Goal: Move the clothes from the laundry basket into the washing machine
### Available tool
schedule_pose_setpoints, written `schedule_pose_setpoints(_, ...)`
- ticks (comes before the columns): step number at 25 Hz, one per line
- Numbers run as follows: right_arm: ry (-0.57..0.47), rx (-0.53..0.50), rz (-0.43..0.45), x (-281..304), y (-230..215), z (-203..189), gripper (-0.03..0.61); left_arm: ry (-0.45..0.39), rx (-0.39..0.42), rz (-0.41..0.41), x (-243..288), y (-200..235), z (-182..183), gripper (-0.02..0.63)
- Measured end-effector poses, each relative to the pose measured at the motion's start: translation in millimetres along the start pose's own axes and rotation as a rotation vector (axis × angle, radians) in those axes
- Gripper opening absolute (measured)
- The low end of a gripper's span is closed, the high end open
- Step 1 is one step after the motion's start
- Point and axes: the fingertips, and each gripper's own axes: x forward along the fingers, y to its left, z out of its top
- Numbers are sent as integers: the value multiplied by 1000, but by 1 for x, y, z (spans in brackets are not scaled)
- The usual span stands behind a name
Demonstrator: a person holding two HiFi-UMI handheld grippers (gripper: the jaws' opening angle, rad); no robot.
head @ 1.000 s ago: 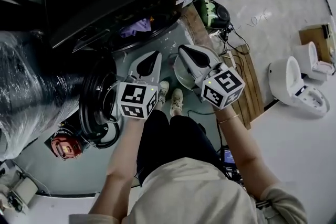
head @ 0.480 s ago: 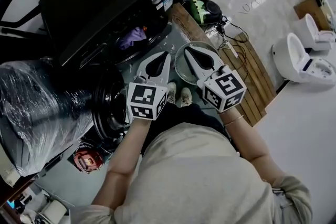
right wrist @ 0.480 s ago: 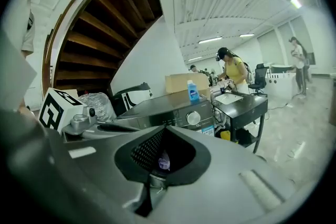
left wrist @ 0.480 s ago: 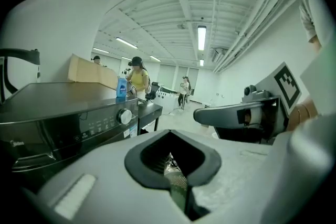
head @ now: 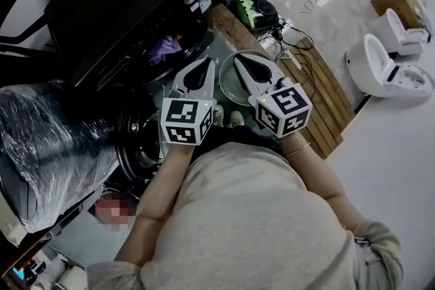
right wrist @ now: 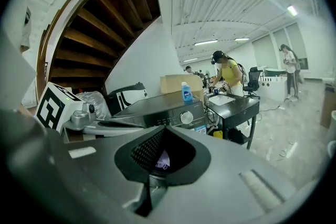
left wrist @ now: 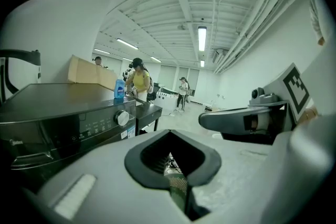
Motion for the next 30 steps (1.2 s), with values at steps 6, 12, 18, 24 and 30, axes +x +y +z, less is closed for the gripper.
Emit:
schedule_pose_setpoints(6,5,28,-4,-2,4,-6,25,8,-20,-17,0,-1,-5,5)
schedule_pose_setpoints(12,11,36,-16,-4,2,-9,25,11,-32,-18,-4,0,-7,5)
schedule_pose_setpoints(18,17,32,-25,-7,5,-12,25,9,-41,-13,-9,0,-11,4)
schedule_pose_setpoints(24,22,26,-32,-11,4,-16,25,11,-49,9,-12,2,-12,3)
schedule_pose_setpoints(30,21,12,-42,-14,2,-19,25,14,-51,16,-16,2,-14,3)
